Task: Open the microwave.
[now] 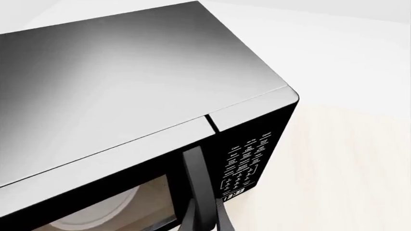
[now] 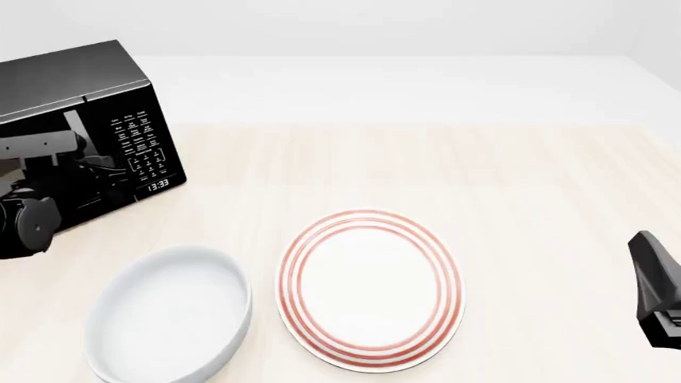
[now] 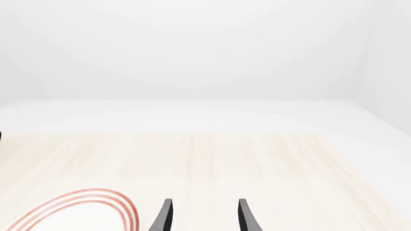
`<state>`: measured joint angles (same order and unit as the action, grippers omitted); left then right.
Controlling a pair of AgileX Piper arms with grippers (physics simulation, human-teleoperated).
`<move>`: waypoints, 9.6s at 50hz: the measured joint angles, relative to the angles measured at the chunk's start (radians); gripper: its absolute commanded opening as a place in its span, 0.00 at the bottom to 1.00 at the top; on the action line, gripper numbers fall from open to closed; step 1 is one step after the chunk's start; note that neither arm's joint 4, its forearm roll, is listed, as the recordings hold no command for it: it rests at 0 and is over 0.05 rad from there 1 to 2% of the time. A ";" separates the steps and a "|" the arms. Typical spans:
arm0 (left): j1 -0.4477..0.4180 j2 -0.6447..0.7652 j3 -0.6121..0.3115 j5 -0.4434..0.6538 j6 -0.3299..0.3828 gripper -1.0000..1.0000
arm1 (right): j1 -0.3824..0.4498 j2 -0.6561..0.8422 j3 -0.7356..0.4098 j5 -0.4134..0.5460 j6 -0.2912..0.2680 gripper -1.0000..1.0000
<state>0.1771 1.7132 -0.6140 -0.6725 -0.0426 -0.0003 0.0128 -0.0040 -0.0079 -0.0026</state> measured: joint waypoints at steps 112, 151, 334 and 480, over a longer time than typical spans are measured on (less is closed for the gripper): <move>-0.026 -0.241 0.306 -0.062 -0.044 0.00 | 0.000 0.000 0.000 0.000 0.000 1.00; -0.032 -0.364 0.414 -0.043 -0.021 0.00 | 0.000 0.000 0.000 0.000 0.000 1.00; -0.017 -1.199 0.359 0.635 0.067 1.00 | 0.000 0.000 0.000 0.000 0.000 1.00; 0.003 -0.631 -0.502 1.310 0.170 1.00 | 0.000 0.000 0.000 0.000 0.000 1.00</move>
<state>0.1805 1.0822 -1.1162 0.6378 0.1271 -0.0003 0.0129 -0.0040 -0.0080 -0.0026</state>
